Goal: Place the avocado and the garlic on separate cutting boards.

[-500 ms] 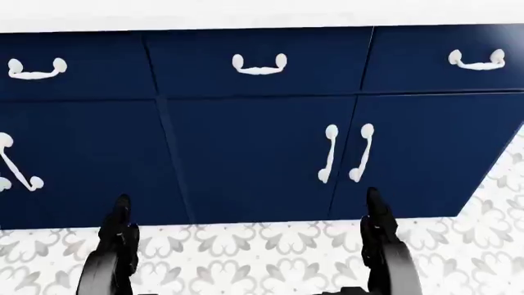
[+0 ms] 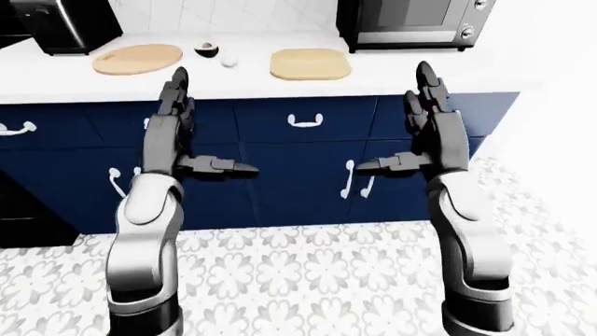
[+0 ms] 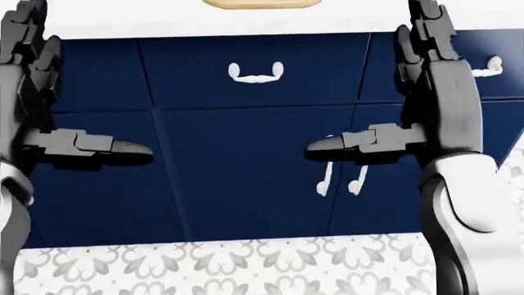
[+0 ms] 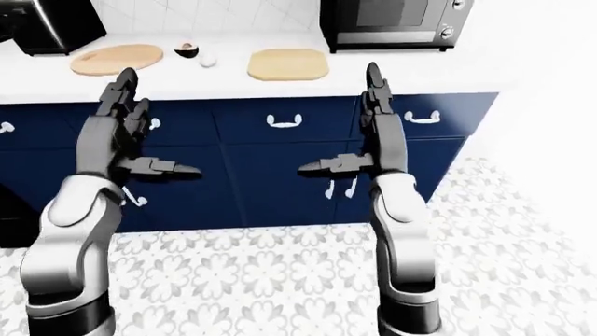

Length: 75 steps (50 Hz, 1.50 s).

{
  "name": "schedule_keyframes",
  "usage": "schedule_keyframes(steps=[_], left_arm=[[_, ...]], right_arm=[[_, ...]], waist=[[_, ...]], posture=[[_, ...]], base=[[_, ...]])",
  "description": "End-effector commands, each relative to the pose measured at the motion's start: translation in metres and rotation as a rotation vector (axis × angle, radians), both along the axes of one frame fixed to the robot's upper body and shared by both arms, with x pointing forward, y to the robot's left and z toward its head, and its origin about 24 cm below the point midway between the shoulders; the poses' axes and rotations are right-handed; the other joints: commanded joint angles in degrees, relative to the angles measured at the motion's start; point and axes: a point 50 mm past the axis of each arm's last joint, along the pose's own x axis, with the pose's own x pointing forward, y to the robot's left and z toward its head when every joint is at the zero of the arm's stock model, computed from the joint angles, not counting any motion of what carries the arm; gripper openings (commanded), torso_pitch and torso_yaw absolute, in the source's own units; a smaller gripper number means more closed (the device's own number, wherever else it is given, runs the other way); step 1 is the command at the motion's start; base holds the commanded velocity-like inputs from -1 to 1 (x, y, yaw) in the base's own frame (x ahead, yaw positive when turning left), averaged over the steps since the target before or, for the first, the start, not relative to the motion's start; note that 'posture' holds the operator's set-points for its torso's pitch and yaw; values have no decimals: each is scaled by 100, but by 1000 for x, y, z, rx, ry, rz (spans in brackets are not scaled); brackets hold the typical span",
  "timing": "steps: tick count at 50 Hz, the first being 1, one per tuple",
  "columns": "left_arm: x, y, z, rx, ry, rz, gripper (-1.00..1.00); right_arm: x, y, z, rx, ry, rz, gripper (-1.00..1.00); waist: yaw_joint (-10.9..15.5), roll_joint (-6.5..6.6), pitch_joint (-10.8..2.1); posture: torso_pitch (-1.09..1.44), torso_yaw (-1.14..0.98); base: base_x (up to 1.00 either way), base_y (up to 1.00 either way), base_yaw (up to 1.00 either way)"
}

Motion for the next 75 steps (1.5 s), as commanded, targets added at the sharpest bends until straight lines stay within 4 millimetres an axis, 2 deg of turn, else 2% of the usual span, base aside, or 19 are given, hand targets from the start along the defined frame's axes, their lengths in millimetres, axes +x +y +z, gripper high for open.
schedule_keyframes(steps=[1, 5, 9, 12, 16, 30, 31, 33, 38, 41, 44, 46, 54, 57, 58, 67, 72, 74, 75], left_arm=[[0, -2, 14, 7, -39, -14, 100], [-4, 2, 40, 31, -89, -3, 100], [-3, 4, 57, 48, -116, -1, 100], [-2, 4, 61, 58, -126, 0, 100], [-11, 7, 58, 62, -133, 24, 100], [-21, 13, 63, 49, -156, 48, 100], [-21, 12, 62, 49, -155, 46, 100], [-21, 12, 61, 51, -153, 42, 100], [-26, 12, 60, 47, -158, 49, 100], [-26, 11, 59, 48, -155, 44, 100], [-30, 12, 58, 47, -157, 51, 100], [-30, 13, 57, 46, -153, 60, 100], [-28, 12, 53, 47, -149, 58, 100], [-29, 14, 51, 46, -149, 62, 100], [-29, 13, 50, 45, -147, 62, 100], [-30, 14, 49, 56, -139, 71, 100], [-30, 14, 48, 59, -138, 73, 100], [-30, 14, 47, 58, -137, 74, 100], [-30, 14, 47, 58, -135, 72, 100]], right_arm=[[-2, -1, 27, 13, -100, -2, 100], [-2, -2, 46, 6, -166, 2, 100], [-5, -4, 57, 20, -197, 4, 100], [-6, -4, 63, 25, -206, 5, 100], [-8, -1, 64, 34, -204, 23, 100], [-10, 2, 72, 45, -217, 41, 100], [-10, 3, 72, 45, -219, 41, 100], [-11, 4, 71, 42, -219, 45, 100], [-15, 1, 73, 37, -217, 47, 100], [-16, 1, 73, 40, -212, 51, 100], [-17, 2, 68, 41, -207, 54, 100], [-16, 1, 67, 47, -203, 50, 100], [-18, 0, 63, 31, -202, 47, 100], [-19, -1, 62, 33, -200, 41, 100], [-19, 0, 62, 29, -202, 42, 100], [-20, 0, 61, 39, -204, 48, 100], [-20, 2, 61, 36, -203, 54, 100], [-20, 3, 60, 38, -201, 56, 100], [-20, 3, 60, 39, -201, 57, 100]], waist=[[4, 1, -77], [-8, 32, -140], [-57, 104, 118], [-112, 461, 168], [-114, 436, 167], [86, -263, 139], [29, -47, 143], [25, -208, 240], [-52, -118, 203], [-111, 98, 218], [-112, 478, -16], [-86, 523, 190], [19, 63, 82], [39, -347, -18], [34, -189, -23], [-57, -160, 38], [-84, 229, 32], [-111, 628, -66], [-102, 525, -68]], posture=[[0, 0], [0, 0], [0, 0], [0, 0], [0, 0], [0, 0], [0, 0], [0, 0], [0, 0], [0, 0], [0, 0], [0, 0], [0, 0], [0, 0], [0, 0], [0, 0], [0, 0], [0, 0], [0, 0]], base=[[0, 0, 0], [5, 8, 0], [22, 19, 0], [30, 20, 0], [30, 19, 0], [36, 18, 0], [39, 8, 0], [39, 7, 0], [39, 8, 0], [37, 7, 0], [27, 7, 0], [16, 7, 0], [8, 7, 0], [1, 11, 0], [0, 12, 0], [0, 38, 0], [0, 40, 0], [0, 40, 0], [0, 40, 0]])
